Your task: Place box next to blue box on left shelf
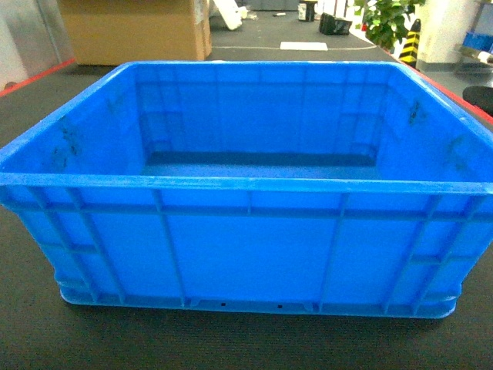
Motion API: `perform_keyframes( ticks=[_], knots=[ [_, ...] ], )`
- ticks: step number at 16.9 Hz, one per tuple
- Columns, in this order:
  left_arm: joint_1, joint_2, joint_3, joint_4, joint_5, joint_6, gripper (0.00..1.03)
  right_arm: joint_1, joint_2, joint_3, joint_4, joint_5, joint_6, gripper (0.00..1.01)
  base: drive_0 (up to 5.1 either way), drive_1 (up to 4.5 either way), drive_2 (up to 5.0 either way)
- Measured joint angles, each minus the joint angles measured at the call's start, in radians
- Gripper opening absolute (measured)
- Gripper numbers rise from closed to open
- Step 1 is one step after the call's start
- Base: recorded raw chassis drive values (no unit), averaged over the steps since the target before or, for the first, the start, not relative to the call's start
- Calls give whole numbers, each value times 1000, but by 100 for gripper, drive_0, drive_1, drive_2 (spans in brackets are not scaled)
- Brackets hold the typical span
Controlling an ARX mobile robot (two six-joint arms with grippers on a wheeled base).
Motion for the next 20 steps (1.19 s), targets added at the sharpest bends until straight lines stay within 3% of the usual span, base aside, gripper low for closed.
perform_keyframes(
  ticks=[1, 4, 7, 10, 17, 18, 20],
  knots=[
    [-16, 157, 146, -103, -32, -23, 98, 25, 147, 142, -82, 26, 0, 98, 0, 0, 0],
    [-78, 400, 422, -373, 4, -87, 98, 56, 476, 420, -222, 72, 45, 98, 0, 0, 0],
    [-111, 451, 435, -495, -2, -61, 98, 69, 609, 445, -300, 73, 115, 98, 0, 0, 0],
    [-101, 497, 412, -494, -13, -61, 98, 75, 648, 450, -302, 85, 152, 98, 0, 0, 0],
    [-115, 519, 390, -515, -22, -50, 98, 83, 673, 447, -289, 85, 187, 98, 0, 0, 0],
    [-120, 521, 385, -505, -42, -32, 89, 87, 674, 445, -289, 92, 187, 94, 0, 0, 0],
    [-124, 521, 383, -515, -42, -18, 69, 88, 676, 443, -291, 100, 178, 74, 0, 0, 0]
  ],
)
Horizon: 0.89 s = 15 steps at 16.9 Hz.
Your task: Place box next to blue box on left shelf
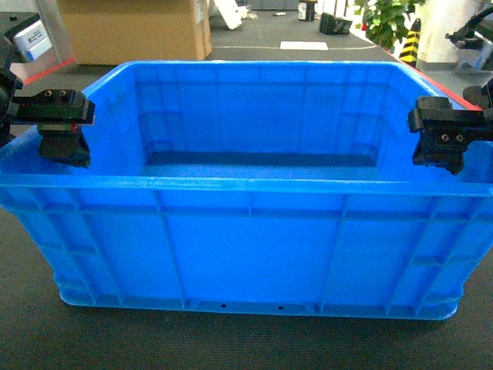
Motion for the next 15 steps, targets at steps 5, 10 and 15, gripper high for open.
perform_keyframes(
  ticks=[5, 10, 15],
  knots=[
    [0, 1, 0, 5, 6, -3, 22, 0, 0, 0, 4, 13, -17, 27, 0, 0, 0],
    [-21, -143, -116, 194, -27, -66, 8, 40, -114, -50, 69, 68, 32, 21, 0, 0, 0],
    [-69, -366, -130, 407, -92, -37, 8, 66, -348, -50, 167, 174, 11, 21, 0, 0, 0]
  ],
)
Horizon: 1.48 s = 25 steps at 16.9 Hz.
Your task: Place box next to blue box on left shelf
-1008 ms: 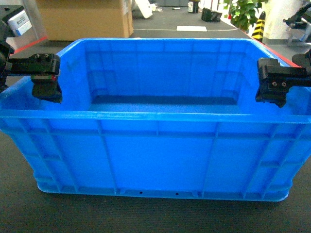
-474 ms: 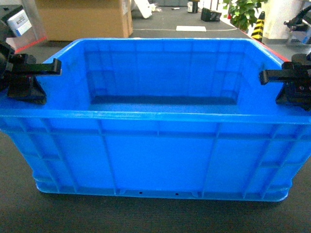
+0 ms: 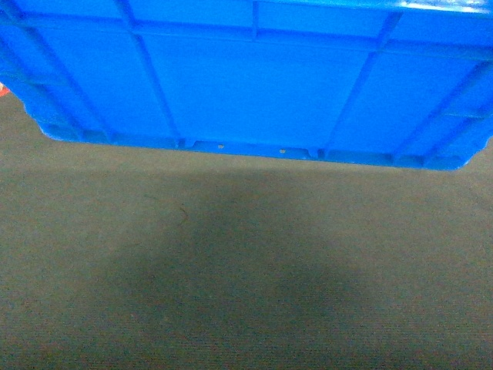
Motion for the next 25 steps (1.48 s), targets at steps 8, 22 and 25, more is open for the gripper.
perform_keyframes(
  ticks=[8, 22, 25],
  knots=[
    [-3, -1, -40, -2, -10, -16, 8, 7, -3, -26, 16, 10, -28, 21, 0, 0, 0],
    [-3, -1, -40, -4, -10, -17, 8, 12, -3, -26, 15, 16, -28, 20, 0, 0, 0],
    [-3, -1, -40, -4, -11, -16, 8, 12, -3, -26, 15, 16, -28, 20, 0, 0, 0]
  ],
)
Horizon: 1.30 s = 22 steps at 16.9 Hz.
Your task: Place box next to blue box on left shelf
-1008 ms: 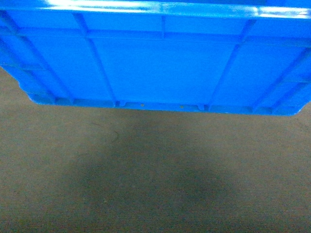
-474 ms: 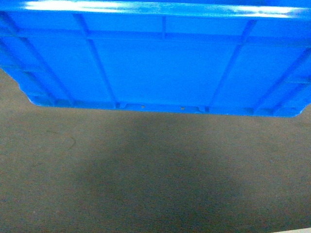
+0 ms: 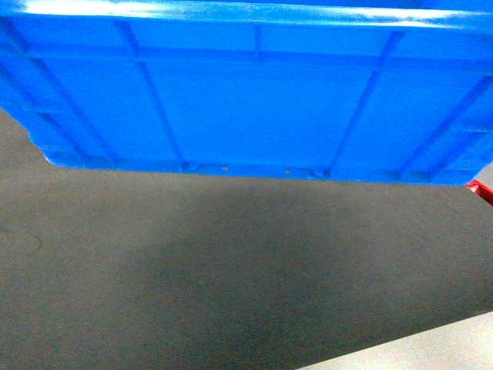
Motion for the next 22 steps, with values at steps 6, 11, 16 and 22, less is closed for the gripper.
perform_keyframes(
  ticks=[6, 11, 16, 22],
  knots=[
    [0, 0, 0, -1, 0, 0, 8, 0, 0, 0, 0, 0, 0, 20, 0, 0, 0],
    [0, 0, 0, -1, 0, 0, 8, 0, 0, 0, 0, 0, 0, 20, -124, -124, -124],
    [0, 0, 0, 1, 0, 0, 8, 0, 0, 0, 0, 0, 0, 20, -152, -152, -152],
    [0, 0, 0, -1, -1, 0, 8, 0, 0, 0, 0, 0, 0, 20, -157, -157, -157]
  ],
)
